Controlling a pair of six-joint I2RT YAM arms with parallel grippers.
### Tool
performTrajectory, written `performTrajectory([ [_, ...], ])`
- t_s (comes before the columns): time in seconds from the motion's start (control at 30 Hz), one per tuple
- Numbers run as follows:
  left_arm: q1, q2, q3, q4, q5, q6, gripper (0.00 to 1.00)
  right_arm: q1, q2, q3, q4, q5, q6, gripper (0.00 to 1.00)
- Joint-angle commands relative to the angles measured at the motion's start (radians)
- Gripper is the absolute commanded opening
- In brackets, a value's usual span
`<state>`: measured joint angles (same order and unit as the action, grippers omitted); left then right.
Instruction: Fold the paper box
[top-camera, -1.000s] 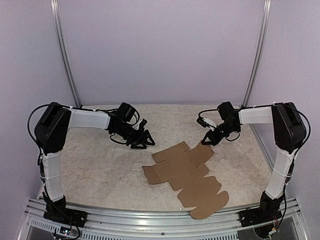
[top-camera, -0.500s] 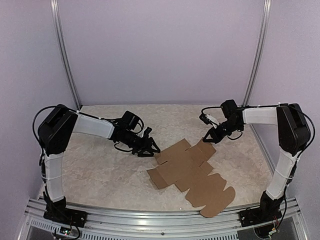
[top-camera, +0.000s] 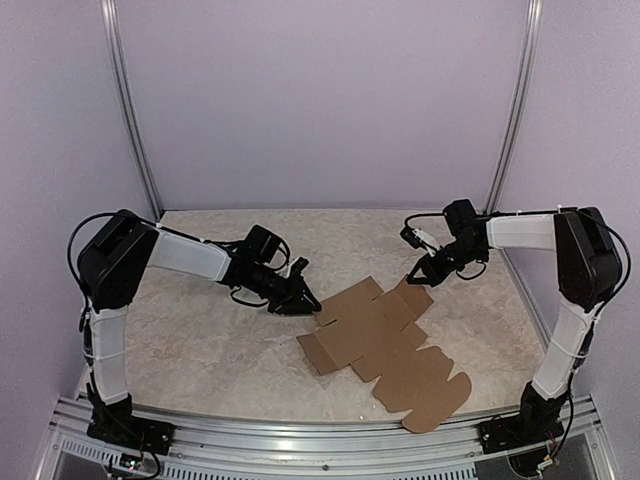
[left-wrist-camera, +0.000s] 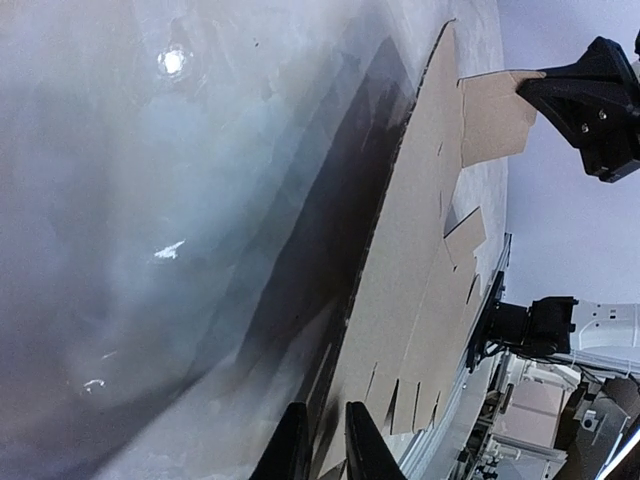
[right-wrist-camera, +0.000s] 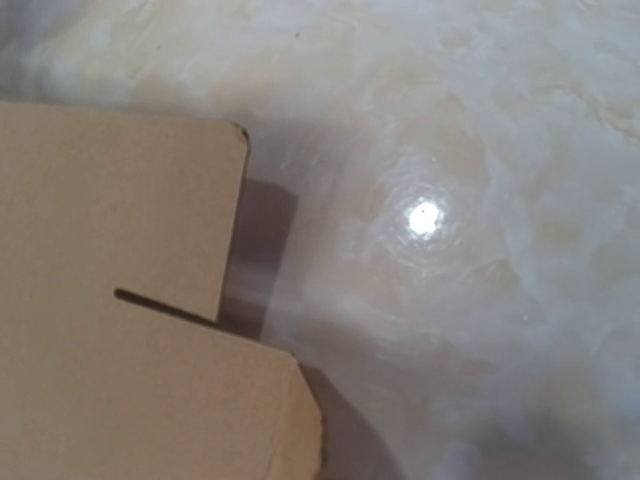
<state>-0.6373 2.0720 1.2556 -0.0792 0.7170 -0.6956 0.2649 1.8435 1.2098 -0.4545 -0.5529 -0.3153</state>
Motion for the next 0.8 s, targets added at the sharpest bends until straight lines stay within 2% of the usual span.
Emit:
performTrajectory([
  [0.0, -0.008, 0.038, -0.006, 0.067, 0.049, 0.004, 0.09, -0.009, -0.043, -0.018, 0.015, -0.009, 0.002, 0.0],
  [0.1, -0.009, 0.043, -0.018, 0.134, 0.063, 0.02, 0.0, -0.009, -0.047, -0.009, 0.005, -0.012, -0.006, 0.01],
  [0.23, -0.007, 0.036, -0.045, 0.173, 0.061, 0.068, 0.0, -0.007, -0.066, 0.038, -0.027, -0.006, -0.031, 0.32],
  [0.33, -0.007, 0.024, -0.075, 0.204, 0.048, 0.106, 0.0, 0.008, -0.073, 0.066, -0.021, -0.02, -0.04, 0.43],
  [0.6, -0.022, 0.006, -0.124, 0.299, 0.069, 0.166, 0.0, 0.114, 0.108, 0.255, -0.148, -0.03, -0.13, 0.56],
  [0.77, -0.027, -0.012, -0.153, 0.341, 0.053, 0.174, 0.0, 0.131, 0.252, 0.417, -0.265, -0.048, -0.138, 0.65],
])
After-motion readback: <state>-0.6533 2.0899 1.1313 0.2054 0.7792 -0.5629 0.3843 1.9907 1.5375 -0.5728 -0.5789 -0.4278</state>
